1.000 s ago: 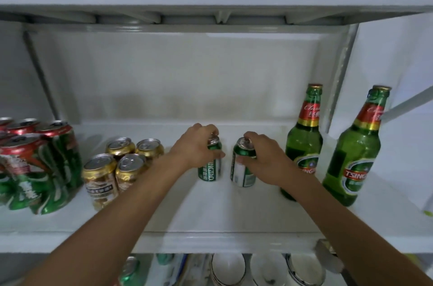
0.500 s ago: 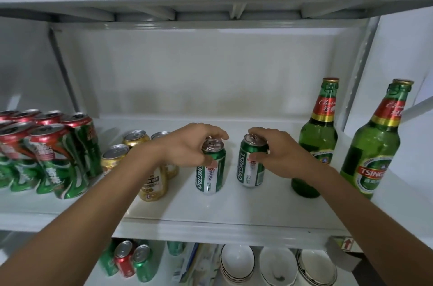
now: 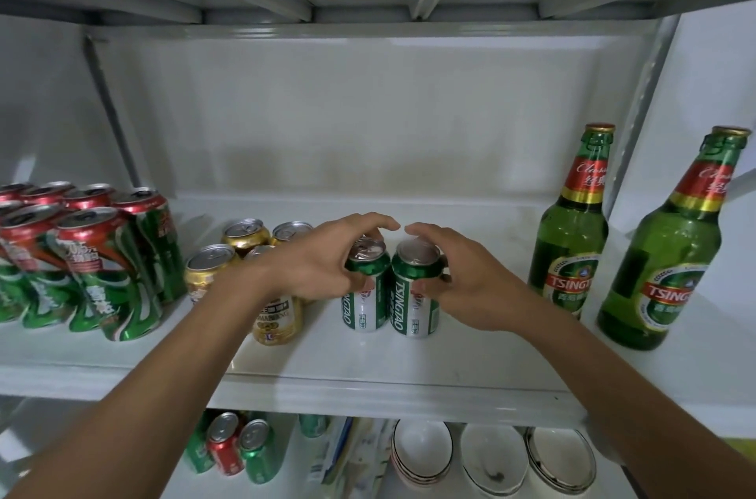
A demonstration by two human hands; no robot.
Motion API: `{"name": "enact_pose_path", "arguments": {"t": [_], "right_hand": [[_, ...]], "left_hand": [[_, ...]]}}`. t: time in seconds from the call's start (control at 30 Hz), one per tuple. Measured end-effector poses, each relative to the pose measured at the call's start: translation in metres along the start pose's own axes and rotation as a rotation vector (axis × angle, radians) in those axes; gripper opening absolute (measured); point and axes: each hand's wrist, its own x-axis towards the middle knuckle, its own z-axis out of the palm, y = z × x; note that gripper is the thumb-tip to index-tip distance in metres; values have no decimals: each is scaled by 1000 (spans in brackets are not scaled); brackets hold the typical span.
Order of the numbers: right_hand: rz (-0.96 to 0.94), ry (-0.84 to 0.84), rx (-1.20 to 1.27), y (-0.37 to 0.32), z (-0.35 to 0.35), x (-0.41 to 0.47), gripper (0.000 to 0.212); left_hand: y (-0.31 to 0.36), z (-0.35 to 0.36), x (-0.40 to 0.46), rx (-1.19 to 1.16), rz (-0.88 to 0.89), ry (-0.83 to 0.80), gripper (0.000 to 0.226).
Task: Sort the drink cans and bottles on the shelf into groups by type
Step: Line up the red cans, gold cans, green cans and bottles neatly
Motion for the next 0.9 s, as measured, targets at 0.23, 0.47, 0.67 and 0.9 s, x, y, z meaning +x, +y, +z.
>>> {"name": "enact_pose_path", "arguments": {"t": [0.23, 0.47, 0.67, 0.9], "right_hand": [[-9, -47, 55, -10, -14, -21, 80], [-200, 612, 325, 10, -97, -106, 21], [-26, 1019, 237, 96, -147, -130, 30], [200, 385, 464, 165, -163, -131, 70]], "left_hand": [[17, -1, 11, 2, 104, 32, 78], [77, 24, 48, -151, 324, 263, 53], [129, 74, 87, -165, 232, 229, 76], [154, 124, 112, -492, 84, 202, 95]]}}
